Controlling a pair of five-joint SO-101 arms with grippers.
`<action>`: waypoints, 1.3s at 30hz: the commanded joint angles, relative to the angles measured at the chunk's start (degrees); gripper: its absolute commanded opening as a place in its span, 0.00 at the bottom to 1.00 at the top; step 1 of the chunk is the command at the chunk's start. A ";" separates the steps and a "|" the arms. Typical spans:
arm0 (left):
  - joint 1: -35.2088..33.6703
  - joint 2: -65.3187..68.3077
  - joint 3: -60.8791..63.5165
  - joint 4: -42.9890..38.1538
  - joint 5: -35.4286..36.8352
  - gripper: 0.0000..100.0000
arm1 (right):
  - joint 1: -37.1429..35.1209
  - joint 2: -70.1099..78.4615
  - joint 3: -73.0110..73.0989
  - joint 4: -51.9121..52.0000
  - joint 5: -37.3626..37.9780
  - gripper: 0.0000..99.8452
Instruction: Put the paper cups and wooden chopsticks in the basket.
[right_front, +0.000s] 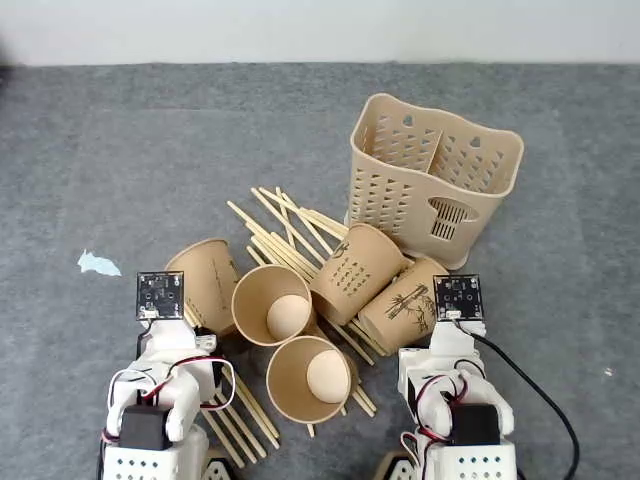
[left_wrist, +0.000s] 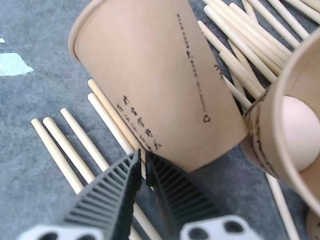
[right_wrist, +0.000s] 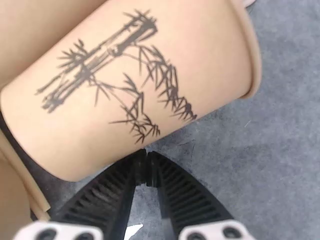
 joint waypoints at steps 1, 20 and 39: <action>0.00 -0.97 -0.48 0.18 -0.18 0.01 | 0.40 -0.22 0.88 0.40 -0.09 0.01; 0.00 -0.97 -0.48 0.18 -0.18 0.01 | 1.19 -0.22 -1.58 1.36 0.09 0.01; 0.00 -0.97 -0.48 0.18 -0.18 0.01 | -3.74 1.63 -38.51 4.44 8.79 0.03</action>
